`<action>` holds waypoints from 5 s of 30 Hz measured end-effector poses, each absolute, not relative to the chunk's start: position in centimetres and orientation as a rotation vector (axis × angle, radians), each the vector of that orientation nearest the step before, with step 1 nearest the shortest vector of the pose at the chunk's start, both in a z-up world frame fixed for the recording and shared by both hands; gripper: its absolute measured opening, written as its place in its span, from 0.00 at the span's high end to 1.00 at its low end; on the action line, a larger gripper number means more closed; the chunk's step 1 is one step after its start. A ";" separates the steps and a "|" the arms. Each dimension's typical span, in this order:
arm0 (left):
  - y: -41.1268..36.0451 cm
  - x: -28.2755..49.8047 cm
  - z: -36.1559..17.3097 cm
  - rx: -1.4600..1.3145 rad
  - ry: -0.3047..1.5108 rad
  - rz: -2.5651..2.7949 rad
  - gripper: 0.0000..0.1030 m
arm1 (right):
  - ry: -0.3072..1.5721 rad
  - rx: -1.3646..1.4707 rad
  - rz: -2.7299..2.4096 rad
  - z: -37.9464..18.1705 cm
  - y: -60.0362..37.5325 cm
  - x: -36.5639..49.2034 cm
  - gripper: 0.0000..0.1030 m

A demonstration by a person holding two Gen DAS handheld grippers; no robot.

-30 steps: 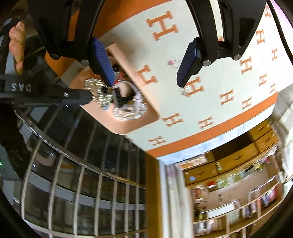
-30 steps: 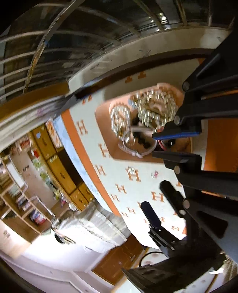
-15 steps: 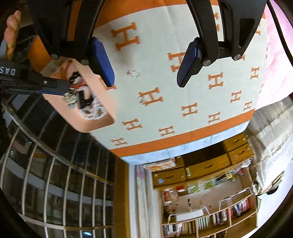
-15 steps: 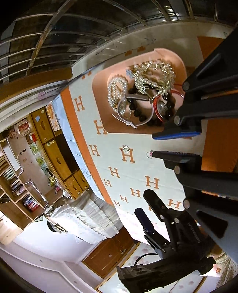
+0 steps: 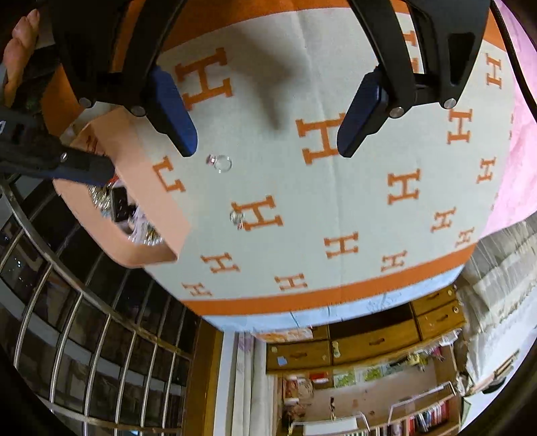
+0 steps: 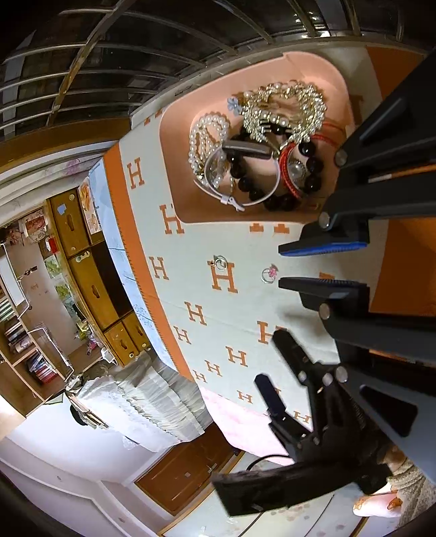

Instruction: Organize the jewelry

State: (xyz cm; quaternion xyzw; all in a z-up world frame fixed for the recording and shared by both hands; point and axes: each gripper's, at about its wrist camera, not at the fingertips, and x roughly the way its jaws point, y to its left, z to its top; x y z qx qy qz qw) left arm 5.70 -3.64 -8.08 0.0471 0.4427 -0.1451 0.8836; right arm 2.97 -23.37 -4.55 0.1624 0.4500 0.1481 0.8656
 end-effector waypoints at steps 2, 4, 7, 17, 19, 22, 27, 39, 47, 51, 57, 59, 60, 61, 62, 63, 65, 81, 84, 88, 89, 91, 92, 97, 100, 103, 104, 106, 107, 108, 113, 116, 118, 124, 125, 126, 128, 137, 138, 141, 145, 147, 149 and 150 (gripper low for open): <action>-3.8 5.9 -8.9 0.100 0.940 -0.316 0.19 | 0.938 0.333 0.300 -4.8 -23.3 3.0 0.88; -4.0 6.1 -9.5 0.105 0.953 -0.326 0.19 | 0.935 0.332 0.291 -5.0 -23.4 3.2 0.88; -4.2 6.6 -10.2 0.094 0.962 -0.350 0.19 | 0.937 0.348 0.287 -5.4 -23.8 3.4 0.88; -4.9 9.2 -12.1 0.123 1.009 -0.447 0.36 | 0.911 0.371 0.283 -5.4 -25.3 3.5 0.88; -5.4 9.4 -12.4 0.164 1.023 -0.482 0.36 | 0.911 0.372 0.284 -5.4 -25.4 3.6 0.88; -6.6 9.0 -12.2 0.278 0.984 -0.508 0.36 | 0.910 0.373 0.288 -5.4 -25.5 3.6 0.88; -7.6 9.7 -12.3 0.375 0.957 -0.545 0.46 | 0.911 0.370 0.299 -5.4 -25.1 3.8 0.88; -7.1 11.1 -12.5 0.325 0.954 -0.665 0.61 | 0.914 0.378 0.297 -5.5 -25.3 4.1 0.88; -7.8 11.4 -12.5 0.365 0.939 -0.714 0.73 | 0.913 0.364 0.303 -5.2 -24.7 4.0 0.88; -8.3 11.0 -12.3 0.389 0.932 -0.725 0.87 | 0.921 0.369 0.297 -5.3 -24.3 3.9 0.88; -7.6 10.3 -12.1 0.375 0.931 -0.708 0.87 | 0.922 0.341 0.314 -5.0 -23.1 4.3 0.88; -6.8 10.1 -11.7 0.352 0.934 -0.667 0.87 | 0.929 0.336 0.330 -5.0 -22.2 4.9 0.88; -6.4 10.1 -11.6 0.335 0.937 -0.652 0.87 | 0.933 0.332 0.337 -5.2 -22.0 5.3 0.88; -5.9 10.1 -11.4 0.312 0.941 -0.637 0.87 | 0.945 0.324 0.344 -5.3 -21.3 5.9 0.88; -5.2 10.1 -11.1 0.282 0.943 -0.613 0.87 | 0.955 0.317 0.347 -5.5 -20.9 6.4 0.88; -4.5 10.1 -10.9 0.255 0.947 -0.592 0.87 | 0.964 0.308 0.349 -5.7 -20.3 7.1 0.88; -3.3 10.3 -10.6 0.204 0.958 -0.562 0.87 | 0.979 0.285 0.344 -6.1 -19.1 8.3 0.88; 2.1 10.0 -10.3 0.031 0.949 -0.547 0.86 | 1.068 0.125 0.099 -10.1 -14.7 14.3 0.67; 2.8 10.2 -10.5 0.012 0.952 -0.553 0.86 | 1.056 0.095 0.066 -10.1 -14.4 15.1 0.67; 3.7 10.5 -10.8 -0.025 0.960 -0.559 0.86 | 1.043 0.021 0.031 -10.3 -13.6 15.8 0.67; 3.9 10.6 -10.9 -0.032 0.961 -0.557 0.86 | 1.038 0.001 0.022 -10.3 -13.4 15.9 0.67; 4.2 10.6 -11.0 -0.040 0.963 -0.553 0.87 | 1.027 -0.021 0.006 -10.4 -13.1 16.0 0.69; 4.3 10.6 -11.0 -0.043 0.964 -0.550 0.86 | 1.019 -0.027 0.000 -10.4 -13.1 15.9 0.75; 4.4 10.1 -10.7 -0.039 0.957 -0.540 0.86 | 1.022 0.048 0.063 -10.1 -14.1 15.1 0.85; 4.2 9.7 -10.1 -0.033 0.949 -0.535 0.87 | 1.012 0.085 0.120 -9.4 -14.5 13.8 0.85; 3.6 9.3 -9.4 -0.029 0.943 -0.537 0.86 | 0.995 0.111 0.176 -8.2 -14.8 12.0 0.85; 3.3 9.2 -9.1 -0.026 0.941 -0.539 0.87 | 0.984 0.118 0.195 -7.6 -15.1 11.3 0.85; 2.4 8.8 -8.3 -0.014 0.932 -0.549 0.87 | 0.959 0.132 0.228 -6.3 -15.7 9.9 0.85; 1.8 8.6 -7.8 -0.006 0.927 -0.555 0.87 | 0.943 0.141 0.241 -5.5 -16.3 9.1 0.85; 1.4 8.4 -7.3 -0.001 0.921 -0.562 0.87 | 0.926 0.151 0.252 -4.7 -16.9 8.4 0.85; -2.2 8.0 -3.9 0.009 0.878 -0.609 0.87 | 0.789 0.217 0.243 0.1 -21.5 4.8 0.85; -4.9 7.9 -1.5 -0.006 0.845 -0.660 0.87 | 0.725 0.261 0.217 2.1 -24.3 3.2 0.84; -6.5 7.8 -0.4 -0.018 0.834 -0.691 0.87 | 0.698 0.276 0.195 2.9 -25.9 2.2 0.84; -11.8 7.1 0.5 -0.028 0.847 -0.777 0.87 | 0.719 0.321 0.158 2.2 -29.3 0.4 0.84; -12.6 7.0 0.3 -0.027 0.858 -0.786 0.87 | 0.734 0.325 0.155 1.7 -29.6 0.3 0.84; -13.2 6.8 -0.1 -0.024 0.871 -0.793 0.87 | 0.754 0.327 0.155 1.1 -29.9 0.3 0.84; -14.3 6.6 -1.0 -0.022 0.903 -0.804 0.86 | 0.791 0.327 0.162 0.1 -30.2 0.2 0.84; -15.0 6.1 -1.7 -0.046 0.933 -0.764 0.35 | 0.854 0.380 0.164 -1.9 -31.4 0.2 0.70; -14.7 6.1 -1.6 -0.053 0.933 -0.757 0.35 | 0.851 0.387 0.168 -1.9 -31.5 0.2 0.70; -13.6 6.1 -1.4 -0.062 0.926 -0.718 0.27 | 0.842 0.392 0.181 -2.0 -31.6 0.1 0.70; -11.9 5.6 -1.1 -0.060 0.904 -0.641 0.15 | 0.838 0.368 0.211 -1.8 -30.6 0.0 0.70; -10.9 5.3 -1.1 -0.062 0.901 -0.601 0.14 | 0.839 0.353 0.223 -1.7 -30.1 0.0 0.70; -9.9 4.9 -1.1 -0.068 0.906 -0.564 0.12 | 0.835 0.340 0.239 -1.5 -29.5 -0.1 0.70; -9.5 4.8 -1.1 -0.071 0.912 -0.545 0.11 | 0.833 0.331 0.245 -1.5 -29.2 -0.2 0.70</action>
